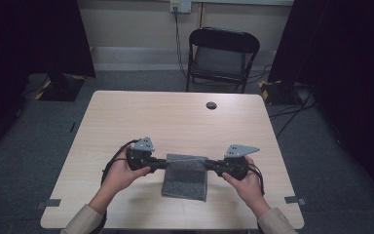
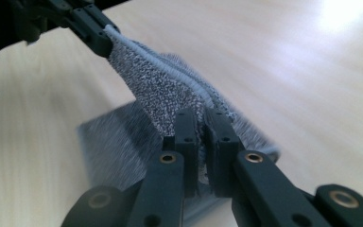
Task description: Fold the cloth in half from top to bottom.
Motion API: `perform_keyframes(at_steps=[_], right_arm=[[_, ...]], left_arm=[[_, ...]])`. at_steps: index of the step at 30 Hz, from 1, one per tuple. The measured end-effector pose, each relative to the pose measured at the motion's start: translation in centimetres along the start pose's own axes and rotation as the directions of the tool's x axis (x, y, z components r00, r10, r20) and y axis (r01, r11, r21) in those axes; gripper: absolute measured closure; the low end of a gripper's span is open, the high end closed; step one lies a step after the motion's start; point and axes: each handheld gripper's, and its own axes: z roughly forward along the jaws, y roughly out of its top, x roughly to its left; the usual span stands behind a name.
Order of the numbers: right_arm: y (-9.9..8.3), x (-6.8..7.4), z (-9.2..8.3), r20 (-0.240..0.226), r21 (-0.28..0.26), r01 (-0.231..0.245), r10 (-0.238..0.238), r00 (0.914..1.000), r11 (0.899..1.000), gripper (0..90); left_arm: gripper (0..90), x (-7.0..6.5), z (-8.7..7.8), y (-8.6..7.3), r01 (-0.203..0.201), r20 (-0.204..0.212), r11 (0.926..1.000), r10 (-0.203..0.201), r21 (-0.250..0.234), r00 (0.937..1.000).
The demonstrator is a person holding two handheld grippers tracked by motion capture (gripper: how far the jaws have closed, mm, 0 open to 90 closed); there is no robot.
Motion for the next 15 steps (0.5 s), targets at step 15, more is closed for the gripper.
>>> perform_keyframes(at_steps=[15], right_arm=[[-4.3,1.1,1.5,-0.004,0.087,0.008,-0.008,1.0,0.996,83.4]], left_arm=[[84.6,-0.6,2.6,-3.3,0.027,0.022,0.9964,-0.028,0.08,0.9994]])
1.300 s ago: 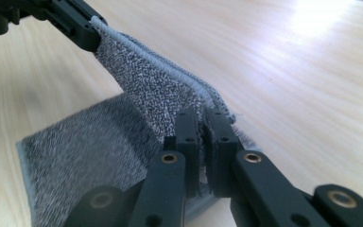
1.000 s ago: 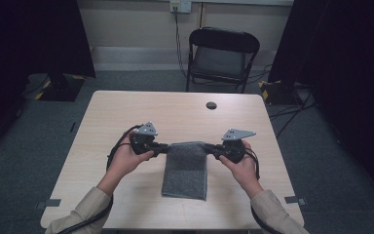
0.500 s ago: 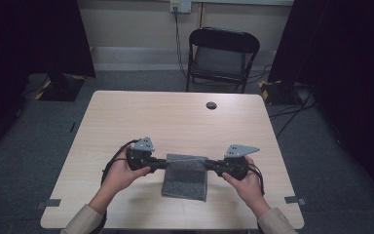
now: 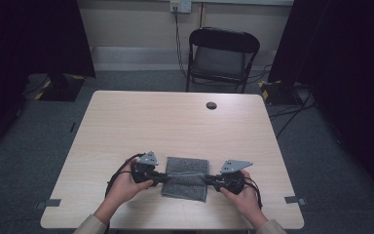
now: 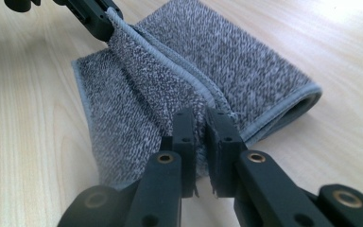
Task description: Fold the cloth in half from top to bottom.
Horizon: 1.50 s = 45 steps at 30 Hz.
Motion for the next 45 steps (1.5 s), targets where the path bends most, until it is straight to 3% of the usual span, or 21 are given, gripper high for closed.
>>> perform_keyframes(at_steps=[7,14,19,26,32,40,45], right_arm=[[-0.8,0.3,0.2,-0.005,0.001,0.002,-0.002,1.0,1.0,80.7],[-1.1,0.5,0.0,0.013,-0.007,-0.005,0.005,0.9999,1.0,65.0],[-1.1,0.7,0.0,0.026,0.01,0.0,0.0,0.9997,1.0,60.9],[-0.7,0.4,-0.4,0.037,-0.014,-0.016,0.017,0.9992,1.0,53.9],[0.3,0.0,-0.4,0.028,-0.02,-0.024,0.025,0.9993,1.0,48.8],[1.2,-0.3,0.9,-0.018,-0.009,-0.032,0.032,0.9993,0.999,50.1],[1.1,0.1,0.9,-0.067,-0.003,-0.035,0.035,0.9972,0.999,63.2]], left_arm=[[83.6,-0.1,0.5,-0.4,0.01,0.004,0.9999,-0.01,0.008,0.9999],[79.1,-0.4,0.5,-0.6,0.009,0.003,0.9999,-0.009,0.008,1.0],[72.2,-0.6,0.5,-0.5,0.004,0.005,1.0,-0.004,0.003,1.0],[63.1,-0.5,0.2,-0.3,-0.012,-0.005,0.9993,0.012,-0.036,0.9999],[63.0,-0.4,0.2,0.1,0.004,0.009,0.9978,-0.004,-0.066,1.0],[73.8,-0.4,0.5,0.3,-0.01,0.032,0.9989,0.011,-0.046,0.9994],[78.7,-0.4,0.2,0.0,-0.01,0.04,0.999,0.011,-0.043,0.9991]])
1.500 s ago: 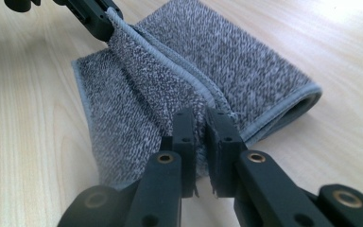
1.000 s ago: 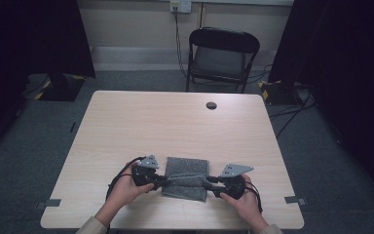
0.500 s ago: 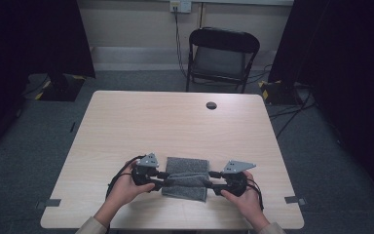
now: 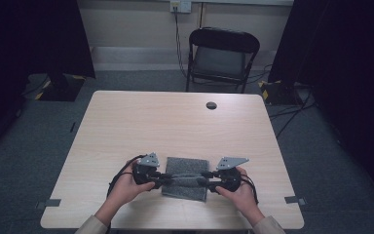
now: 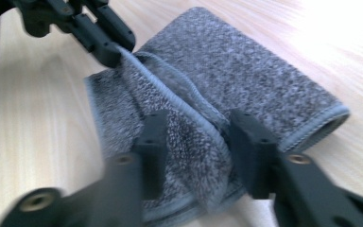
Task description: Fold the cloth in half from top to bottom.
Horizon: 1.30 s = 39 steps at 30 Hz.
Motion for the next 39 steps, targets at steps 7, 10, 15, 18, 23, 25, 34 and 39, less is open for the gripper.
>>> perform_keyframes(at_steps=[7,10,15,18,23,25,34,39], right_arm=[[-0.5,1.0,-0.4,-0.029,0.006,0.037,-0.036,0.9989,0.999,73.0],[-0.8,1.1,-0.6,-0.033,0.003,0.033,-0.033,0.9989,0.999,74.0],[-1.2,1.6,-1.0,-0.045,0.0,0.04,-0.04,0.9982,0.999,73.7],[-1.2,1.9,-1.1,-0.049,0.005,0.054,-0.054,0.9974,0.999,73.2],[-1.0,2.1,-1.1,-0.049,0.017,0.067,-0.066,0.9966,0.998,73.0],[-1.0,2.1,-1.1,-0.052,0.014,0.062,-0.061,0.9968,0.998,73.0],[-0.9,2.2,-0.9,-0.052,0.008,0.049,-0.049,0.9975,0.999,65.9],[-0.8,1.8,-1.7,-0.035,-0.012,0.035,-0.035,0.9988,0.999,60.7]], left_arm=[[80.8,0.0,-0.9,-0.4,0.005,-0.016,1.0,-0.005,-0.005,0.9999],[77.5,-0.3,-1.1,-0.5,-0.005,-0.016,1.0,0.005,-0.007,0.9999],[74.1,-0.6,-1.6,-0.8,0.002,-0.025,0.9999,-0.002,-0.01,0.9997],[69.6,-0.8,-1.9,-0.7,0.002,-0.029,0.9995,-0.003,-0.033,0.9996],[56.3,-0.9,-2.1,0.0,0.014,-0.04,0.9956,-0.018,-0.092,0.999],[56.5,-0.7,-2.1,0.1,0.026,-0.054,0.9955,-0.031,-0.091,0.998],[58.0,-1.2,-0.4,-0.4,0.008,-0.004,0.9992,-0.008,-0.04,1.0],[64.0,-1.3,-0.6,-1.0,-0.023,-0.012,0.9997,0.024,0.007,0.9996]])
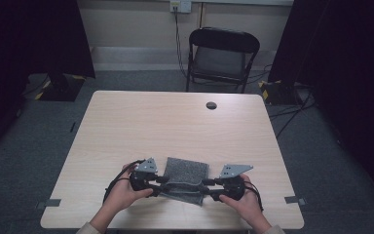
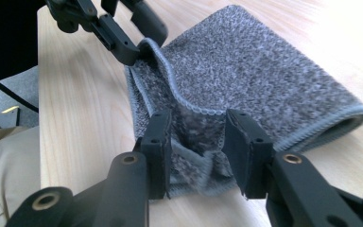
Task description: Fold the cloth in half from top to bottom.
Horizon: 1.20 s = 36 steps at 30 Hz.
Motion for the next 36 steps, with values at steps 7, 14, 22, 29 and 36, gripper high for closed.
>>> perform_keyframes(at_steps=[7,14,22,29,36], right_arm=[[0.3,-0.7,-1.2,0.04,-0.023,-0.016,0.017,0.9991,1.0,59.4],[0.5,-1.2,-0.4,0.05,-0.021,-0.022,0.023,0.9985,1.0,60.6],[0.7,-2.1,0.1,0.082,-0.024,-0.037,0.039,0.9959,0.999,59.5],[1.0,-2.4,0.9,0.098,-0.016,-0.034,0.036,0.9945,0.999,60.9],[0.6,-2.2,2.5,0.107,0.057,-0.002,-0.004,0.9942,0.998,64.3]], left_arm=[[72.3,-0.1,-0.2,-0.4,-0.006,-0.005,0.9998,0.006,0.021,1.0],[70.6,-0.2,-0.4,-0.5,-0.01,-0.007,0.9994,0.01,0.032,0.9999],[88.9,0.4,-1.4,-0.6,-0.002,-0.009,0.9986,0.002,0.053,1.0],[88.5,0.9,-2.5,-1.1,0.01,-0.021,0.9996,-0.009,0.027,0.9997],[87.4,1.0,-2.2,-1.8,0.012,-0.027,0.9972,-0.01,0.074,0.9996]])
